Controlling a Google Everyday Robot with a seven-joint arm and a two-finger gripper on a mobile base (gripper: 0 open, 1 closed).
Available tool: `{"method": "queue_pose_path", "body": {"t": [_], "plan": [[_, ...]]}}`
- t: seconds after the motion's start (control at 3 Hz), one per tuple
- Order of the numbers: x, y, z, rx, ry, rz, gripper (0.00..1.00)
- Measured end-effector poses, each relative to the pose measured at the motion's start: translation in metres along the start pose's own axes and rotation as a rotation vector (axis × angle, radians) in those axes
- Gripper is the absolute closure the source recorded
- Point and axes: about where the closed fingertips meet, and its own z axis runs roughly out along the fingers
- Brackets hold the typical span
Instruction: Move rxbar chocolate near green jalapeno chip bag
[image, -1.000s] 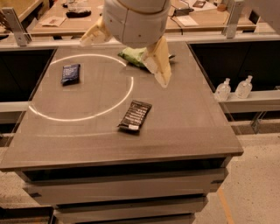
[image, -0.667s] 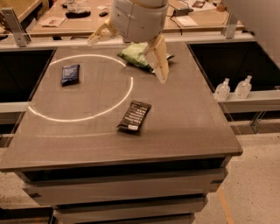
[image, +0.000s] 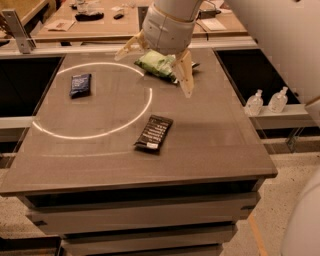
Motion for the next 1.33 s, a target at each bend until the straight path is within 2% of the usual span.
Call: {"method": "queue_pose_path", "body": {"t": [0.67, 1.0, 1.33], "plan": [[-0.011, 0.006, 0.052, -0.057, -0.061, 0.011, 0.00], [-0.008, 0.012, 0.069, -0.070, -0.095, 0.058, 0.00], [0.010, 0.029, 0.079, -0.089, -0.115, 0.122, 0.00]]}}
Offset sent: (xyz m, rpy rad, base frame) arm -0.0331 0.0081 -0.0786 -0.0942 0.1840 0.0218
